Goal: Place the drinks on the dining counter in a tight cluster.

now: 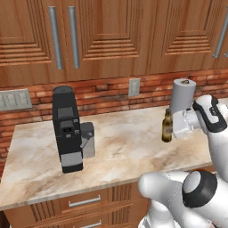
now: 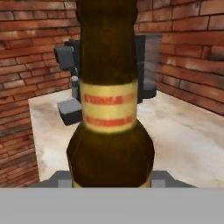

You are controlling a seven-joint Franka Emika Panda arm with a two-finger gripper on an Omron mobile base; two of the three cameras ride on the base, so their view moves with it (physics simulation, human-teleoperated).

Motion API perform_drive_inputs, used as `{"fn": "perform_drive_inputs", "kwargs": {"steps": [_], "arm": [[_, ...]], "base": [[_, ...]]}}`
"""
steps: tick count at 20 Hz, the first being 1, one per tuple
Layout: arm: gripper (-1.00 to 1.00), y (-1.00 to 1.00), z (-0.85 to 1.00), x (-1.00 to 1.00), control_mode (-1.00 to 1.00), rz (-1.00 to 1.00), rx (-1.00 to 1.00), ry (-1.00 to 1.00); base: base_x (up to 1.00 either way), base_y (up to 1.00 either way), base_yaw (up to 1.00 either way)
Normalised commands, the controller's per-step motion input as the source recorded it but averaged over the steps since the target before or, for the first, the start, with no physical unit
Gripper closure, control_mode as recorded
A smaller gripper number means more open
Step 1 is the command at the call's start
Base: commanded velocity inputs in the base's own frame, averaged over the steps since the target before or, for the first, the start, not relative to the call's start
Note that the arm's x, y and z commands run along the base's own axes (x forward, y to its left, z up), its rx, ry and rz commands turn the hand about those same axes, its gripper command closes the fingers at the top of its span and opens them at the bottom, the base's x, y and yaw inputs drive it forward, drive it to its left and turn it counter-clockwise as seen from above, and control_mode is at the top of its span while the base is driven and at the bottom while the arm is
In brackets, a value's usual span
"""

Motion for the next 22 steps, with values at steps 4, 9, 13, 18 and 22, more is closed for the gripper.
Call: {"fn": "perform_drive_inputs", "kwargs": {"steps": [4,9,13,18,22], "arm": [[1.0,0.0,0.36,-0.49,-1.0,-0.21,-0.18,0.42],[1.0,0.05,0.18,-0.8,-1.0,-0.32,-0.05,0.16],[1.0,0.06,0.46,-1.0,-1.0,-0.29,-0.01,-0.03],[1.0,0.28,0.81,-0.8,-1.0,-0.27,-0.07,-0.03],[1.0,0.21,0.92,-0.66,-1.0,-0.1,-0.09,0.0]], "base": [[0.0,0.0,0.0],[0.0,0.0,0.0],[0.0,0.0,0.0],[0.0,0.0,0.0],[0.0,0.0,0.0]]}}
